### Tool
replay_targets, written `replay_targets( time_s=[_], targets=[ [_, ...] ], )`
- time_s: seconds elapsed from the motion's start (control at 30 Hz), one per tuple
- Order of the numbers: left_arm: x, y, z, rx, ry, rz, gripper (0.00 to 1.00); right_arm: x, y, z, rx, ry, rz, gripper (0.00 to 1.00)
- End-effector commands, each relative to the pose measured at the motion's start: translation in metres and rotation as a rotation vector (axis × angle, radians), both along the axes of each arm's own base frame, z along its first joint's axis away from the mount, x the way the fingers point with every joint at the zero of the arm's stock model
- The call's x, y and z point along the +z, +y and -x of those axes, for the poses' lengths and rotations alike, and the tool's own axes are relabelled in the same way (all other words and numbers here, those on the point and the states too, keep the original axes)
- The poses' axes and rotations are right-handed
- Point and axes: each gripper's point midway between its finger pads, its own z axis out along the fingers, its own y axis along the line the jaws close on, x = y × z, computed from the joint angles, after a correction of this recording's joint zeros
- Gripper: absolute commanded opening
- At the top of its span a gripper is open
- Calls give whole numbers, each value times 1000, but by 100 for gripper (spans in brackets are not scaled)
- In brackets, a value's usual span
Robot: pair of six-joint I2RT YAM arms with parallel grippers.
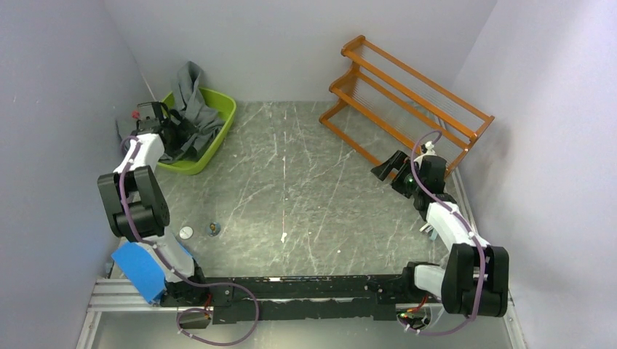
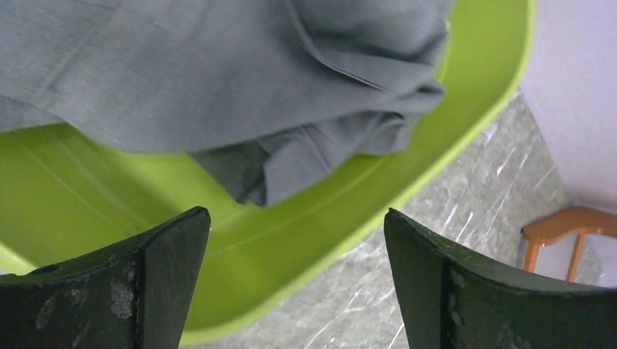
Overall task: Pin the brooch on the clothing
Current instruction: Pick up the clothes from the bin.
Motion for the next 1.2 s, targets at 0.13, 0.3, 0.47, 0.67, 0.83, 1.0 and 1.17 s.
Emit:
replay_targets(
  time_s=[0.13, 0.3, 0.47, 0.67, 0.83, 1.0, 1.17],
  targets=[
    [-25, 15, -30, 29, -6, 157, 88, 41, 12, -11, 76, -140, -5, 100],
    [-37, 13, -40, 11, 4, 182, 83, 42, 16, -11, 93, -141, 3, 100],
    [-52, 9, -43, -2, 17, 212, 73, 46, 16, -11, 104, -136, 18, 100],
    [-48, 7, -47, -20, -14, 213, 52, 54, 18, -12, 109, -138, 25, 100],
    [-14, 4, -50, -47, -88, 203, 27, 64, 21, -14, 123, -155, 27, 100],
    [53, -1, -48, -80, -206, 187, 7, 74, 24, -17, 135, -175, 17, 100],
    [141, -22, -33, -148, -372, 185, 3, 78, 30, -15, 156, -158, -6, 100]
  ],
)
